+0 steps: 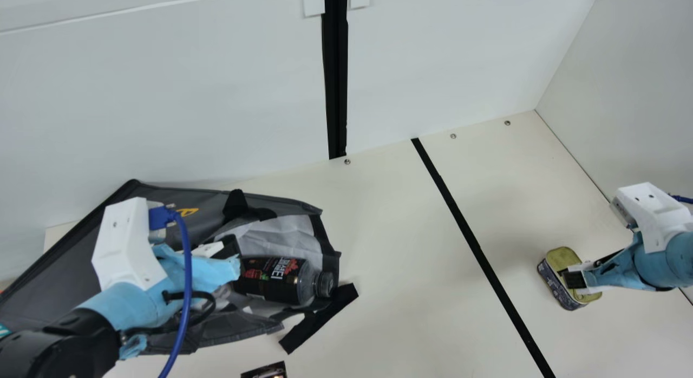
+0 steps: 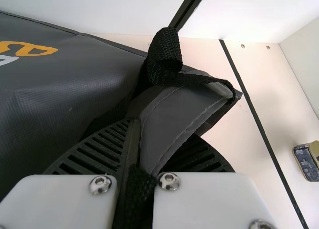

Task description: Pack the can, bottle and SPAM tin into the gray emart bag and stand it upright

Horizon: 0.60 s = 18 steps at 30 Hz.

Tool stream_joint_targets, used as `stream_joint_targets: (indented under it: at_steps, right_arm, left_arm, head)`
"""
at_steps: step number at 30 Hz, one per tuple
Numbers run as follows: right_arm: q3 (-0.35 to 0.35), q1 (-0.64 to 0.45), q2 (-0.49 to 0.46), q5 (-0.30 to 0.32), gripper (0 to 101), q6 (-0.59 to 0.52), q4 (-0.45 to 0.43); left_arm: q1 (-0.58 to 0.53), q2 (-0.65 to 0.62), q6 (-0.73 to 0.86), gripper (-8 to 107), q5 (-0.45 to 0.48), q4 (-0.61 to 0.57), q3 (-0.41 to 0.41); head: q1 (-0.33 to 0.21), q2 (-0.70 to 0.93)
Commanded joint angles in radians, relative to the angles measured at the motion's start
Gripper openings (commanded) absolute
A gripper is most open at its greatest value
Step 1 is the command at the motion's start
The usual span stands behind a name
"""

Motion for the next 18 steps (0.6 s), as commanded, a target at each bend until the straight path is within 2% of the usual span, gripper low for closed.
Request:
stream_joint_targets:
  at_steps: [1, 18]
  right_arm:
    - [0.0, -0.002, 0.015, -0.003, 95, -0.012, 0.006]
    - [0.031, 0.005, 0.136, -0.085, 95, -0.04, 0.018]
  left_arm:
    - [0.0, 0.0, 0.0, -8, 0.0, 0.0, 0.0]
    - [0.0, 0.0, 0.0, -8, 0.0, 0.0, 0.0]
  head:
    - [-0.023, -0.001]
    - [-0.023, -0.001]
